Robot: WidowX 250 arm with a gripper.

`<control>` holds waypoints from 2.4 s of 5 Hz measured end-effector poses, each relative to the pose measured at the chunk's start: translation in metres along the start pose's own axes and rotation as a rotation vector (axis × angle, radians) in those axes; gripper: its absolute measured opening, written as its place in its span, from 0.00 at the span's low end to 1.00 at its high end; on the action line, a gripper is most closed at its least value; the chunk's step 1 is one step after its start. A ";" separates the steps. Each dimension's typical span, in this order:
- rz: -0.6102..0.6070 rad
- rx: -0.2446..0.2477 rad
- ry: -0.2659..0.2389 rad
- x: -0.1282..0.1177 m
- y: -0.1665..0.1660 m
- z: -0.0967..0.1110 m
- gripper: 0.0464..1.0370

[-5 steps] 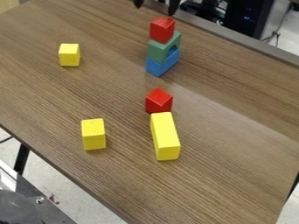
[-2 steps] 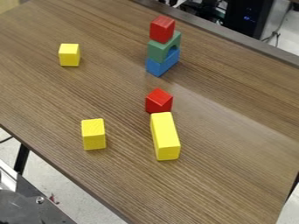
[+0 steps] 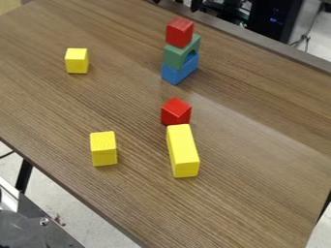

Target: Put the red cube on the table

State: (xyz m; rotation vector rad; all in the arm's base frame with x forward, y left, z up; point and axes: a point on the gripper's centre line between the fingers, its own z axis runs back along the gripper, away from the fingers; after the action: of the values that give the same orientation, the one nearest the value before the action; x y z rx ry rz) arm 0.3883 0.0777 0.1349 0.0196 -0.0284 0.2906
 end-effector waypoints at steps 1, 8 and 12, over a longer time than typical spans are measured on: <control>0.000 0.001 0.006 -0.002 0.000 -0.006 0.96; 0.008 -0.017 0.002 -0.015 -0.007 -0.018 0.73; -0.016 -0.019 -0.009 -0.015 -0.013 -0.022 0.93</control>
State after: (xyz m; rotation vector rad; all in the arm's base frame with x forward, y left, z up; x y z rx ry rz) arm 0.3778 0.0616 0.1126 0.0024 -0.0400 0.2742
